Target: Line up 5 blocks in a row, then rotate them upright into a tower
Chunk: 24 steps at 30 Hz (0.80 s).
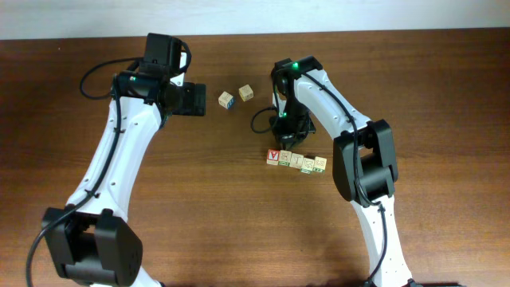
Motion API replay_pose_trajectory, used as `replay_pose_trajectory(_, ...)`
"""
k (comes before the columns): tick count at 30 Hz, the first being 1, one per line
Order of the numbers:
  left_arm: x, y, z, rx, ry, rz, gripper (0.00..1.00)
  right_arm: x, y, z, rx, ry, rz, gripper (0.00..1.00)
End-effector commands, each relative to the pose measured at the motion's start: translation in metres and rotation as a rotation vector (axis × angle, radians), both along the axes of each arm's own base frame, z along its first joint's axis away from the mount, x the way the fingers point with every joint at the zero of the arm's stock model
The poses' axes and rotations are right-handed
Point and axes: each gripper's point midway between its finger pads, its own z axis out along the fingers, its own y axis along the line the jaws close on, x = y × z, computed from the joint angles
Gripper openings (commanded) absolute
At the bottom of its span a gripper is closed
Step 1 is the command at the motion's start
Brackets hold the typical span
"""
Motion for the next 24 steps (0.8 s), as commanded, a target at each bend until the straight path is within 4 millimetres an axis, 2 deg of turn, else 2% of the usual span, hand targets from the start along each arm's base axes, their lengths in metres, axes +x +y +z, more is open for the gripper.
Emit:
replay_pose_trajectory(1,0.004,0.003,0.004,-0.004,-0.013,0.024,0.99,-0.001,0.006,0.014,0.029,-0.024,0.015,0.04)
replay_pose_trajectory(9,0.004,0.003,0.004,-0.004,-0.013,0.024,0.99,0.001,0.006,0.014,0.03,-0.029,0.014,0.04)
replay_pose_trajectory(13,0.004,0.003,0.004,-0.004,-0.013,0.024,0.99,0.015,0.004,0.028,0.047,-0.077,-0.011,0.04)
replay_pose_trajectory(17,0.004,0.003,0.004,-0.004,-0.013,0.024,0.99,0.035,0.0,0.067,0.084,-0.186,-0.045,0.04)
replay_pose_trajectory(20,0.004,0.003,0.004,-0.004,-0.013,0.024,0.99,0.043,-0.006,0.11,0.112,-0.282,-0.07,0.04)
replay_pose_trajectory(22,0.004,0.003,0.004,-0.004,-0.013,0.024,0.99,0.038,-0.017,0.142,0.098,-0.335,-0.096,0.04)
replay_pose_trajectory(24,0.004,0.003,0.004,-0.004,-0.013,0.024,0.99,0.026,-0.027,0.171,0.1,-0.364,-0.109,0.04)
